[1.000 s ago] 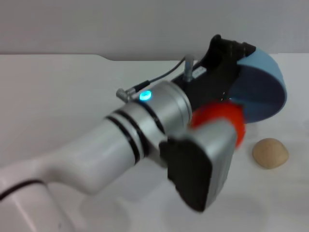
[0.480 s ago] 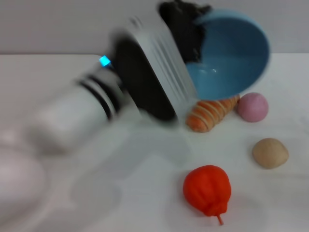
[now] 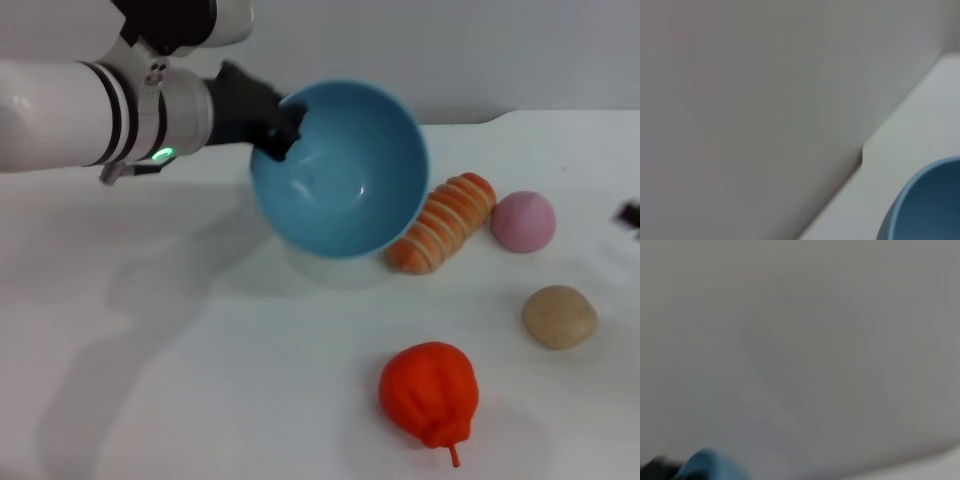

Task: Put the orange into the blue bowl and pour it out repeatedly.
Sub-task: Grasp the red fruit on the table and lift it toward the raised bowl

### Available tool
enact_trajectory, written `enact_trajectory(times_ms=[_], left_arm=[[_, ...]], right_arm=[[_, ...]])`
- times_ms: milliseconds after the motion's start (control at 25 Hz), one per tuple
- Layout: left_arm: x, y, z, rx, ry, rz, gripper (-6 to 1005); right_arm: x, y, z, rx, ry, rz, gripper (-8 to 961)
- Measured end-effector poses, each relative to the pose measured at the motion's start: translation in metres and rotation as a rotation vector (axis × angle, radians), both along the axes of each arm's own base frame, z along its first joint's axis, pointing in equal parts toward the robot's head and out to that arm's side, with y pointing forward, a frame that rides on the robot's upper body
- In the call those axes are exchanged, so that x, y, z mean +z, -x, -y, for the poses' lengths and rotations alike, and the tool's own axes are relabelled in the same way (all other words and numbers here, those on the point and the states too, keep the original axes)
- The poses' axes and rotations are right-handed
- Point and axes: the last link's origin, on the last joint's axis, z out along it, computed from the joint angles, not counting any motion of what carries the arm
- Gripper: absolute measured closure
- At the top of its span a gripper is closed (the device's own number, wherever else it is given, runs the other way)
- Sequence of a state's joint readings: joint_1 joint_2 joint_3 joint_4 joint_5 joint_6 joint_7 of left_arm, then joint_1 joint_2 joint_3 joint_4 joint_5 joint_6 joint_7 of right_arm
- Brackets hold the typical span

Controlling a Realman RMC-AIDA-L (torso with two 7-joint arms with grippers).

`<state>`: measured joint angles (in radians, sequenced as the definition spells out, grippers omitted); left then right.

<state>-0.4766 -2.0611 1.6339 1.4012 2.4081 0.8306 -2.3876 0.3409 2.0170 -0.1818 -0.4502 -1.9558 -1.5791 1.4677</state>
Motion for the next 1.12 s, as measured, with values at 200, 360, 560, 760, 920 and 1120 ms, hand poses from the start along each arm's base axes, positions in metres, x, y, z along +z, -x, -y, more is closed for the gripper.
enact_trajectory(times_ms=[200, 360, 560, 760, 920, 1120], left_arm=[[0.002, 0.007, -0.005, 0.104, -0.027, -0.012, 1001], [0.006, 0.003, -0.01, 0.119, -0.051, -0.014, 1000], [0.003, 0.003, -0.01, 0.115, -0.047, -0.02, 999], [0.002, 0.005, -0.008, 0.119, -0.043, -0.023, 999], [0.001, 0.006, -0.008, 0.121, -0.042, -0.024, 1000], [-0.001, 0.005, -0.007, 0.116, -0.038, -0.024, 1000]], right_arm=[[-0.032, 0.028, -0.018, 0.039, 0.381, 0.035, 235], [-0.06, 0.049, -0.028, 0.039, 0.627, 0.106, 236], [-0.09, 0.066, -0.033, 0.058, 0.721, 0.162, 237], [-0.107, 0.068, -0.03, 0.025, 0.809, 0.206, 238], [-0.105, 0.068, -0.028, 0.035, 0.813, 0.21, 239], [-0.103, 0.067, -0.027, 0.047, 0.81, 0.213, 363]])
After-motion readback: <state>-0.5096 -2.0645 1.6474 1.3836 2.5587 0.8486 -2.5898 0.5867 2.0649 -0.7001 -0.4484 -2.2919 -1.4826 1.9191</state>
